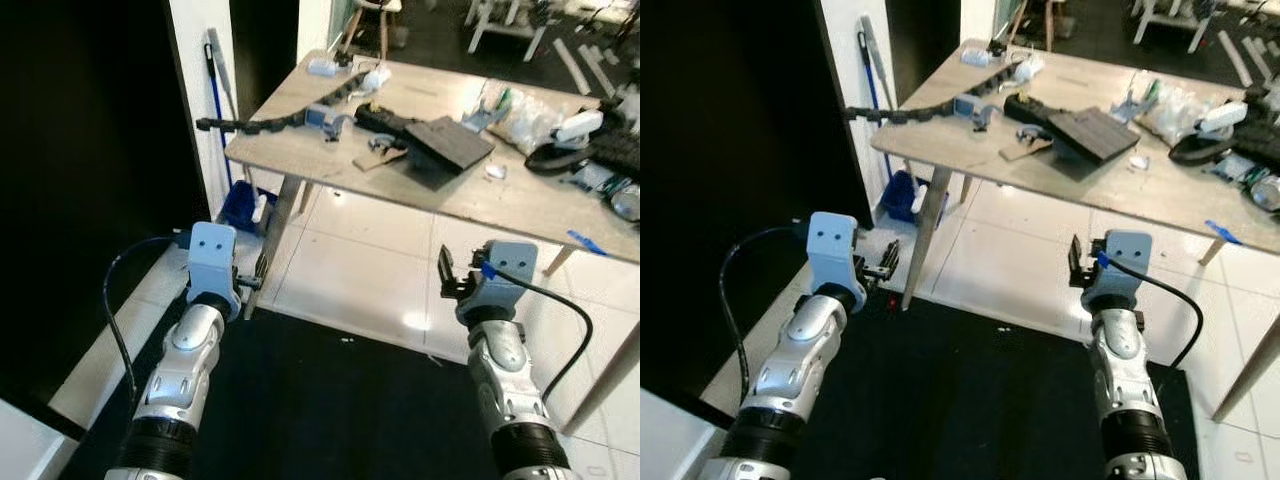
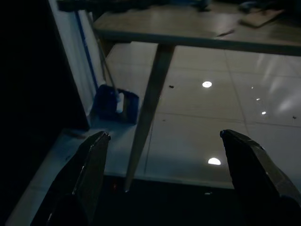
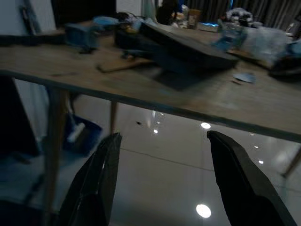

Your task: Picking trash to rubbish bin

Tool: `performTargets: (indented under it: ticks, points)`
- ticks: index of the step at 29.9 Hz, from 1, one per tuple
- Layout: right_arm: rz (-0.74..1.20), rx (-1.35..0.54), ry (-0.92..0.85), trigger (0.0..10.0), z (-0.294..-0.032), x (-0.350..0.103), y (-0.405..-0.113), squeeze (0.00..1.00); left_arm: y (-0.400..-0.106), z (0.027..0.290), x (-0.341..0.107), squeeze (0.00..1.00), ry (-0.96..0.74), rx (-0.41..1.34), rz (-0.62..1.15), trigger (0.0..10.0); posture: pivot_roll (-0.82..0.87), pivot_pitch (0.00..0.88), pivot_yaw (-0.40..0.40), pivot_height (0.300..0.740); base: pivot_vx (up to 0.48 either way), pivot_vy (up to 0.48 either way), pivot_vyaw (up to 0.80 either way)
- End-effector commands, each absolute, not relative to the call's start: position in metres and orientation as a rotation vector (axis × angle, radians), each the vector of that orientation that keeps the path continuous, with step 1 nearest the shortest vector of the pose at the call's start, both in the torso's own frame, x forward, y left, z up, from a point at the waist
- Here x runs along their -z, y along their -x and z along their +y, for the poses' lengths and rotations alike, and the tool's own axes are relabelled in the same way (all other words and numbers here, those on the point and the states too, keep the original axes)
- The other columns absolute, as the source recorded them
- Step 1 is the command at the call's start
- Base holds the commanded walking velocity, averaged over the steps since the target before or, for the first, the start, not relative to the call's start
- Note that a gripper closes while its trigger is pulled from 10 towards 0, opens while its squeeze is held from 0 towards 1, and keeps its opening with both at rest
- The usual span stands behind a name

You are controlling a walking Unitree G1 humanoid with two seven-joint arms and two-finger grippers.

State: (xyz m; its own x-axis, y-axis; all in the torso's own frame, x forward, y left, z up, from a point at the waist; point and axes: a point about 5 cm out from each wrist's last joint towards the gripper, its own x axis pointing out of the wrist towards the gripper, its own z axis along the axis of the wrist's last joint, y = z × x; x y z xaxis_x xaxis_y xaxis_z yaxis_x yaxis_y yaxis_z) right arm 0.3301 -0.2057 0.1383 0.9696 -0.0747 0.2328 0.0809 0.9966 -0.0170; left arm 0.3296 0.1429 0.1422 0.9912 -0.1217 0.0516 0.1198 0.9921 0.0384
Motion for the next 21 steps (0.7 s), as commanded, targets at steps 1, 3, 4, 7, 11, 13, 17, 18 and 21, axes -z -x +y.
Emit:
performTargets:
  ticks: [1,3,4,7,11,13,17,18,21]
  points:
    - [-0.238,0.095,0.024,10.0,-0.212,-0.138,-0.327,0.00,-0.330,0.142,-0.143,0.00,-0.025,0.125,-0.048,10.0,-0.01,0.116,-0.027,0.740,0.289,0.000,0.00]
    - [-0.245,0.090,0.024,10.0,-0.211,-0.139,-0.327,0.00,-0.330,0.142,-0.144,0.00,-0.022,0.123,-0.050,10.0,-0.01,0.116,-0.027,0.740,0.289,0.000,0.00]
    - [-0.245,0.090,0.024,10.0,-0.211,-0.139,-0.327,0.00,-0.330,0.142,-0.144,0.00,-0.022,0.123,-0.050,10.0,-0.01,0.116,-0.027,0.740,0.289,0.000,0.00]
    - [-0.255,0.076,0.033,10.0,-0.210,-0.141,-0.328,0.00,-0.330,0.141,-0.145,0.00,-0.021,0.125,-0.052,10.0,-0.01,0.116,-0.027,0.740,0.286,0.000,0.00]
    - [-0.276,0.068,0.045,10.0,-0.208,-0.146,-0.328,0.00,-0.331,0.141,-0.149,0.00,-0.016,0.124,-0.060,10.0,-0.01,0.127,-0.028,0.740,0.290,0.000,0.00]
    - [-0.284,0.067,0.046,10.0,-0.208,-0.148,-0.329,0.00,-0.331,0.140,-0.150,0.00,-0.012,0.126,-0.062,10.0,-0.01,0.127,-0.028,0.740,0.289,0.000,0.00]
    - [-0.292,0.067,0.045,10.0,-0.208,-0.150,-0.329,0.00,-0.331,0.139,-0.150,0.00,-0.006,0.128,-0.060,10.0,-0.01,0.132,-0.028,0.740,0.292,0.000,0.00]
    - [-0.292,0.067,0.045,10.0,-0.209,-0.150,-0.329,0.00,-0.331,0.138,-0.150,0.00,-0.006,0.129,-0.059,10.0,-0.01,0.132,-0.028,0.740,0.292,0.000,0.00]
    - [-0.295,0.068,0.046,10.0,-0.209,-0.151,-0.329,0.00,-0.331,0.137,-0.150,0.00,-0.004,0.132,-0.058,10.0,-0.01,0.134,-0.029,0.740,0.289,0.000,0.00]
